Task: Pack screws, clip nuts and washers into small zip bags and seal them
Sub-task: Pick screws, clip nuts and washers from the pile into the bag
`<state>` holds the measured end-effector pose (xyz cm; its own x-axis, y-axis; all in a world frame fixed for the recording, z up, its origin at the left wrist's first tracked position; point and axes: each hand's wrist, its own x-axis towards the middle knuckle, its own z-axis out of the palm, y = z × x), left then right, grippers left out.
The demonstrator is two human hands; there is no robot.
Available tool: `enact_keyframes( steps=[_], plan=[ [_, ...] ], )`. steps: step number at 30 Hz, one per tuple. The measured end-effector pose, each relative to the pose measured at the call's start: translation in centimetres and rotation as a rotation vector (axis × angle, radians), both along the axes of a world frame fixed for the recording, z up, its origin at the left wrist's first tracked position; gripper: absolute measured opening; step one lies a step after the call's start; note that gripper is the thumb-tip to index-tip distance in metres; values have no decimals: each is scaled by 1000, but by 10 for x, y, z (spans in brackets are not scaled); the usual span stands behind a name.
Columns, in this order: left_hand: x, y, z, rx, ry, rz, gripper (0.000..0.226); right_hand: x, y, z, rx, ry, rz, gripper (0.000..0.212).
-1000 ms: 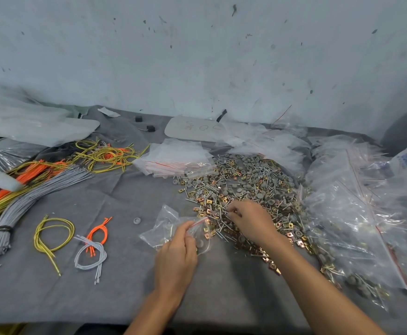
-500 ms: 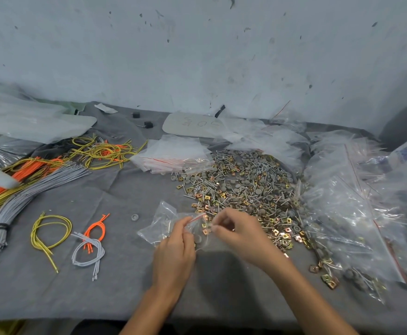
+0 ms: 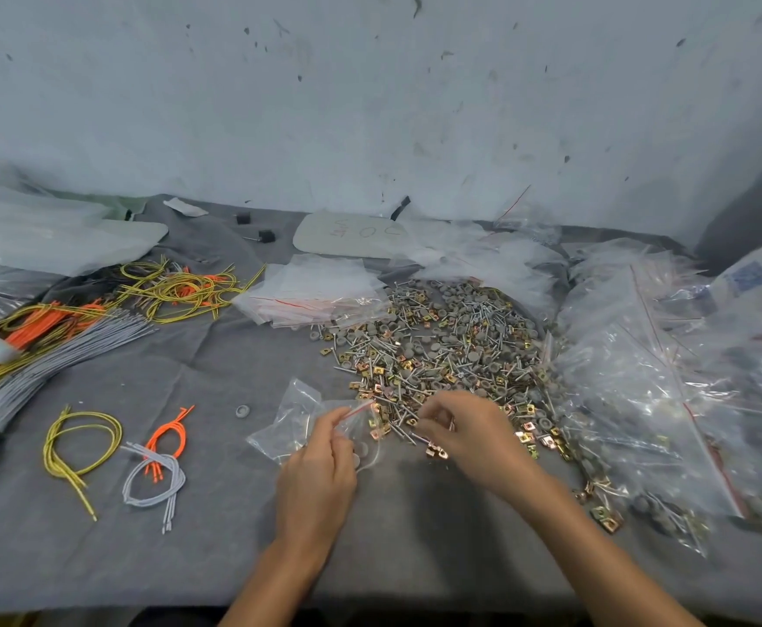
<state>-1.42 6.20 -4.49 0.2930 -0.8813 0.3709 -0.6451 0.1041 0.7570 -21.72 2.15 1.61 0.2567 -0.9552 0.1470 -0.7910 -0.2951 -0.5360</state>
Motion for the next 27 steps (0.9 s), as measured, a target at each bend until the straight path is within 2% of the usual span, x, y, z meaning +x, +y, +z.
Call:
enact_keyframes(
  steps=[5,12,16,21,24,27],
  plan=[
    [0,0,0,0,-6,3,48,-51,-17,0,26,196,-178,8],
    [0,2,0,15,-6,1,46,-53,-19,-15,57,267,-172,11],
    [0,2,1,27,-5,-4,48,-50,-18,-14,42,283,-172,4],
    [0,1,0,20,-6,-3,50,-36,-11,-6,4,152,-176,7],
    [0,1,-1,10,-13,-7,44,-7,4,-2,25,-96,-55,5],
    [1,0,-3,2,-31,-10,42,30,17,-5,15,-157,88,4]
  ],
)
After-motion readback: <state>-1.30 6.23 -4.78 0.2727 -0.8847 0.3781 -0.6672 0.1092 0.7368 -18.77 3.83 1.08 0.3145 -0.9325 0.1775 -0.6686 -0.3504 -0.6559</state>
